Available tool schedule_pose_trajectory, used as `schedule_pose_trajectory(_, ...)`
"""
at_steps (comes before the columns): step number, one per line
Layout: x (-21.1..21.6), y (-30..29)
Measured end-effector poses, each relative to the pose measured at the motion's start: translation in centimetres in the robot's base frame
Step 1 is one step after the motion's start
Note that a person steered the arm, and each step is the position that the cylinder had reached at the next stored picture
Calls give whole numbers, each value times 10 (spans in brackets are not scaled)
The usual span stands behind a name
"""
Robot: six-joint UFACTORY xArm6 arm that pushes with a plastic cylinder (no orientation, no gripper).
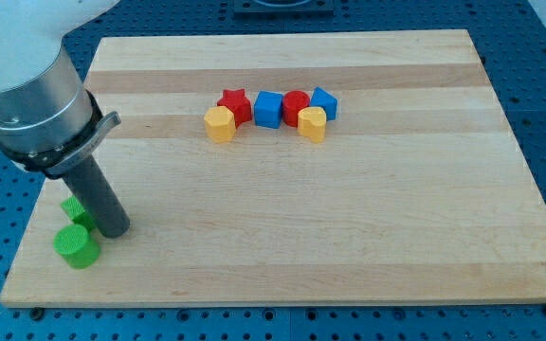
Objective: Point your arm at the yellow hexagon
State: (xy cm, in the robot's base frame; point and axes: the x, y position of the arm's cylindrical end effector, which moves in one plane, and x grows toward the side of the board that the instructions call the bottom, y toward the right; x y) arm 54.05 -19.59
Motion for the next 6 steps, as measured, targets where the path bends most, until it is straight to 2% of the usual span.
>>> schedule_pose_trajectory(2, -3, 3)
schedule_pose_trajectory(4, -18, 88)
schedule_pose_trajectory(6, -94, 140)
